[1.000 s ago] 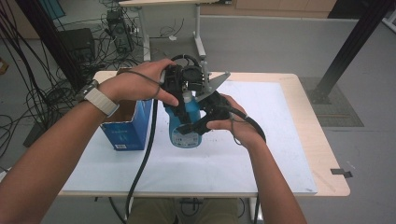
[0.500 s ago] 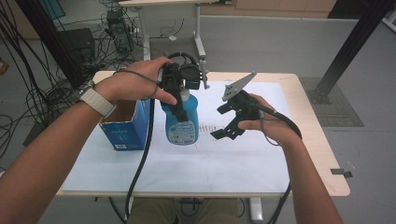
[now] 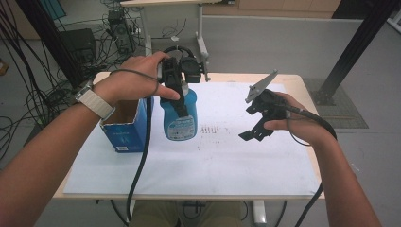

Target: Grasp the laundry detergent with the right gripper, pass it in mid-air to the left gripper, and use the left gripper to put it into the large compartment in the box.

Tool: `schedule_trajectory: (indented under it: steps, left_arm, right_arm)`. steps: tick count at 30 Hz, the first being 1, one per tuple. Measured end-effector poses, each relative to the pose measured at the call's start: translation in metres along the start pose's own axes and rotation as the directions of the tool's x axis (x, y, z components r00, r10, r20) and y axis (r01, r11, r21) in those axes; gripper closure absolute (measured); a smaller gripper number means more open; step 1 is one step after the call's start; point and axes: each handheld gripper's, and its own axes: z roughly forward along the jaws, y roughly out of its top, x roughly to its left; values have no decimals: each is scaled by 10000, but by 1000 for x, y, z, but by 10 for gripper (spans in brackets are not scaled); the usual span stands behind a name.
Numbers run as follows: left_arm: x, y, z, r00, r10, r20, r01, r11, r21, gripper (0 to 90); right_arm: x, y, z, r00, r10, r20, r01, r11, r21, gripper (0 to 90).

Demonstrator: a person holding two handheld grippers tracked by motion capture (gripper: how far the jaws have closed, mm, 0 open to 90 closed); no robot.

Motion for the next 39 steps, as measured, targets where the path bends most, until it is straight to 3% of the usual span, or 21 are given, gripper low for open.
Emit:
schedule_trajectory:
  steps: [6, 9, 10, 11, 16, 22, 23, 24, 25, 27, 30, 33, 34, 35, 36, 37, 38, 39]
  left_arm:
    - [-1, 3, -3, 9991, -333, -280, 337, 9993, 159, 380]
    - [1, 4, -6, 9959, -869, -260, 871, 9962, 67, 380]
    - [1, 4, -6, 9959, -869, -260, 871, 9962, 67, 380]
    - [2, 5, -8, 9926, -1160, -347, 1163, 9932, 60, 381]
    - [4, 4, -11, 9839, -1672, -626, 1674, 9859, -34, 381]
    - [8, 6, -18, 9661, -2439, -844, 2438, 9698, -109, 380]
    - [10, 7, -21, 9586, -2706, -891, 2702, 9627, -167, 380]
    - [10, 7, -21, 9586, -2706, -891, 2702, 9627, -167, 380]
    - [11, 7, -23, 9516, -2948, -870, 2945, 9555, -170, 380]
    - [13, 8, -26, 9443, -3167, -896, 3165, 9484, -163, 379]
    - [17, 9, -32, 9217, -3744, -1011, 3734, 9272, -301, 380]
    - [20, 8, -39, 9040, -4136, -1083, 4114, 9104, -435, 379]
    - [22, 7, -43, 8920, -4404, -1021, 4377, 8978, -490, 379]
    - [22, 7, -43, 8920, -4404, -1021, 4377, 8978, -490, 379]
    - [24, 6, -46, 8794, -4670, -931, 4639, 8843, -534, 379]
    - [24, 6, -46, 8794, -4670, -931, 4639, 8843, -534, 379]
    - [25, 6, -48, 8707, -4832, -917, 4799, 8755, -568, 379]
    - [26, 6, -49, 8667, -4904, -914, 4870, 8715, -573, 379]
  right_arm:
    - [2, -1, -7, 9999, -106, 126, 101, 9991, 408, 66]
    - [2, -3, -9, 10000, 26, 60, -29, 9993, 374, 68]
    - [2, -3, -9, 10000, 26, 60, -29, 9993, 374, 68]
    - [3, -4, -9, 10000, -21, 93, 16, 9986, 520, 72]
    - [2, -10, -9, 9998, 20, 174, -32, 9976, 692, 72]
    - [0, -14, -12, 9993, 37, 375, -76, 9945, 1040, 76]
    - [-1, -16, -13, 9993, 2, 379, -45, 9938, 1113, 76]
    - [-1, -16, -13, 9993, 2, 379, -45, 9938, 1113, 76]
    - [-1, -17, -13, 9993, 52, 381, -94, 9938, 1112, 76]
    - [-3, -19, -14, 9991, 141, 405, -188, 9928, 1183, 76]
    - [-5, -21, -13, 9991, 183, 380, -231, 9914, 1291, 76]
    - [-5, -22, -11, 9990, 210, 392, -262, 9902, 1372, 77]
    - [-6, -23, -11, 9990, 228, 382, -280, 9897, 1407, 78]
    - [-7, -23, -10, 9988, 270, 401, -324, 9893, 1422, 79]
    - [-7, -23, -11, 9987, 268, 439, -330, 9887, 1462, 79]
    - [-7, -23, -11, 9987, 268, 439, -330, 9887, 1462, 79]
    - [-8, -24, -11, 9985, 268, 473, -336, 9881, 1498, 80]
    - [-10, -25, -12, 9978, 356, 565, -437, 9879, 1487, 80]
